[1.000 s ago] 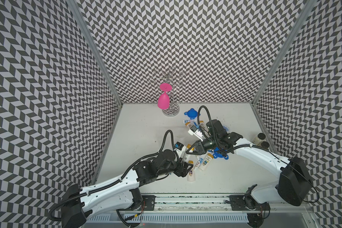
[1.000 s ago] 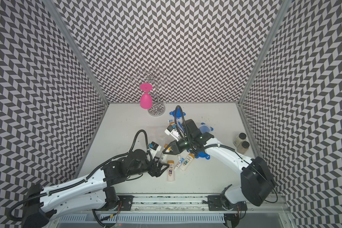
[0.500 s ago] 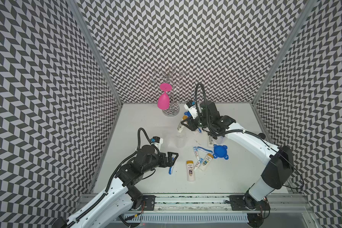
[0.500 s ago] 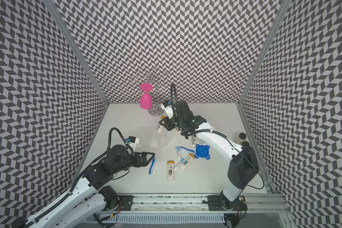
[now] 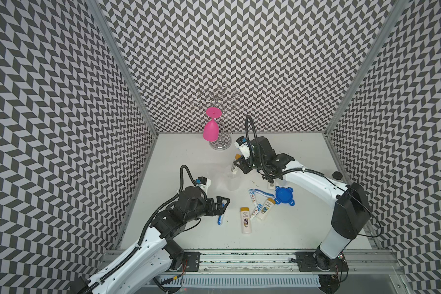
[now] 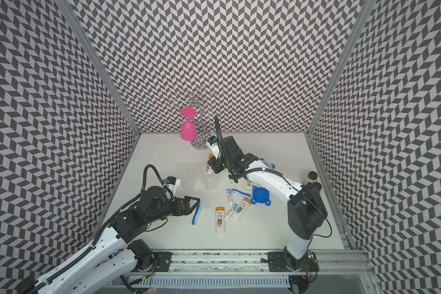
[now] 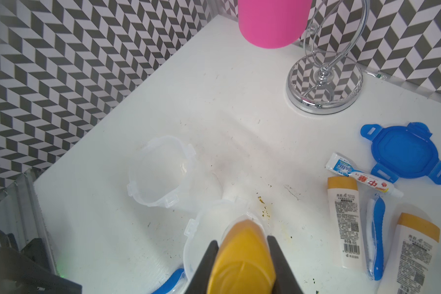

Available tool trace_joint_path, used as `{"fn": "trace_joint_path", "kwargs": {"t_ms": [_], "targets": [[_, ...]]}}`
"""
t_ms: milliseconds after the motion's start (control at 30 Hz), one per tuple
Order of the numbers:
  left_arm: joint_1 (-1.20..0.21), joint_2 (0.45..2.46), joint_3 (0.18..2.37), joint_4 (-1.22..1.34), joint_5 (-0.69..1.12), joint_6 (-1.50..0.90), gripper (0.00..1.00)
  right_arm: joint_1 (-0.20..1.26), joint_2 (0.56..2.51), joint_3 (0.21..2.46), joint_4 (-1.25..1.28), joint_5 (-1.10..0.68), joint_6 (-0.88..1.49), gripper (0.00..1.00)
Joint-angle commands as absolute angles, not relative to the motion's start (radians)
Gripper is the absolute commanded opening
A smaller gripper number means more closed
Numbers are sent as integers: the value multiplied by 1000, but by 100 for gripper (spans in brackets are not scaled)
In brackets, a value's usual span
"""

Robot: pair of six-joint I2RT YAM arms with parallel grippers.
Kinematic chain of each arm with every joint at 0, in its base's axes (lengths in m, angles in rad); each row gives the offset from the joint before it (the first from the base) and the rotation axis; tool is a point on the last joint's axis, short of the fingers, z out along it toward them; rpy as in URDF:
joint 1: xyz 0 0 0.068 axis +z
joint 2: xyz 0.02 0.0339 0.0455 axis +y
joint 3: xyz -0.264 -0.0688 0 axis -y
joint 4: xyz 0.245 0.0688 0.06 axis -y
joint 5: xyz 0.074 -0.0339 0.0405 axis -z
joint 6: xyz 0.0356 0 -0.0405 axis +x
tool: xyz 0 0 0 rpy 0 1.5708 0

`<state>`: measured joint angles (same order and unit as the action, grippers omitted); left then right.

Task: Pack away toiletry kits
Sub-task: Place the toiletry item into the container, then pick up the toiletry item from the center of the board.

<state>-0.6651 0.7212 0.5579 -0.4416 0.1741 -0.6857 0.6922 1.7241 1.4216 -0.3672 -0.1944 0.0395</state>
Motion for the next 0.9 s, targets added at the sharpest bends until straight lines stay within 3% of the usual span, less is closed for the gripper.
{"fn": "trace_joint_path", "kwargs": {"t_ms": [0,67,367,867], "targets": [[-660,752,575,-428,166,-663,99,707,1725,1415,-323,-168,15,0],[-663,770,579,-425,159,-657,99,715,1738,1417,-337,-149,11,0],[-677,878,625,-489,82,-678,100,732,1756,1388,-283,-130,47,33],[-834,933,627,-552,35,-788,100,705,1572,1416,-350,-110,142,57]]}}
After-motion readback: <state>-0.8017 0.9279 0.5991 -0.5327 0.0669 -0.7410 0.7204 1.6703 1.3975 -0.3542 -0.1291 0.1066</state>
